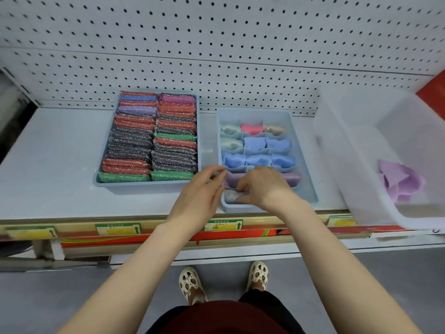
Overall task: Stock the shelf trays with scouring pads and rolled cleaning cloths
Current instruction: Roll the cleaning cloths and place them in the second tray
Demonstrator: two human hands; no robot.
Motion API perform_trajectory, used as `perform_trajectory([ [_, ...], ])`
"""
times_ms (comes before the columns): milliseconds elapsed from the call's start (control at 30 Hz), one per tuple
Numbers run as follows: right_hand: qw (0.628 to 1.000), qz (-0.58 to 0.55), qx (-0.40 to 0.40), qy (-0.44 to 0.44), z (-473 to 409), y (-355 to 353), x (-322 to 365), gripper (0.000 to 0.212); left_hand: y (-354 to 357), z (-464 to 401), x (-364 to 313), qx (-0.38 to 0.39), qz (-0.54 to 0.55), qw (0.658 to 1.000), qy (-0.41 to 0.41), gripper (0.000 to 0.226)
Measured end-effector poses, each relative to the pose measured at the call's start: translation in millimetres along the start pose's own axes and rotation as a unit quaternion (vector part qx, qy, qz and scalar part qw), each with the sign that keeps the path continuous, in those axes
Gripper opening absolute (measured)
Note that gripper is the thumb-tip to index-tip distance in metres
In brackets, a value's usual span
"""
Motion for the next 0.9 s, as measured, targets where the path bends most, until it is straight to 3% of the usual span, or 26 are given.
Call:
perform_trajectory([
  [100,0.990,-0.136,-0.003,0.024,9,-6,-17,0.017,-5,-2,-3,-0.001,-0.048,0.999,0.013,0.035],
  [267,0.933,-0.271,-0.231,0.050,44,-42,-79,0.007,-17,-20,-21,-0.022,-0.158,0.987,0.000,0.023],
  [367,0.879,-0.325,-0.337,0.091,77,-71,-143,0.010,-15,-46,-49,-0.028,-0.159,0.987,0.007,0.032],
  [433,0.862,-0.309,-0.375,0.148,98,-80,-199,0.013,-6,-66,-74,-0.026,-0.142,0.989,0.020,0.038],
  [533,0.894,-0.228,-0.295,0.249,105,-75,-282,0.017,17,-101,-115,-0.012,-0.101,0.994,0.027,0.040],
  [633,0.939,-0.134,-0.084,0.306,85,-50,-331,0.037,45,-136,-161,-0.008,-0.054,0.998,0.040,0.040],
  [667,0.946,-0.114,-0.036,0.300,77,-42,-339,0.034,54,-148,-176,-0.007,-0.048,0.998,0.044,0.041],
  [733,0.957,-0.117,-0.029,0.264,62,-37,-349,0.012,70,-168,-202,-0.005,-0.044,0.998,0.049,0.041],
  [833,0.948,-0.172,-0.100,0.248,44,-57,-373,0.015,86,-193,-227,0.004,-0.035,0.999,0.033,0.041],
  [900,0.949,-0.199,-0.105,0.220,32,-68,-381,0.022,94,-206,-236,0.010,-0.039,0.999,0.016,0.041],
])
Point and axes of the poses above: each hand's wrist, its own z-axis away from the middle knuckle, its own y-axis out of the palm, x = y × z, the point moved 5 cm from there along -z, towards the middle knuckle, and after that the axes turned 1 degree about x, right-handed, at the moved point
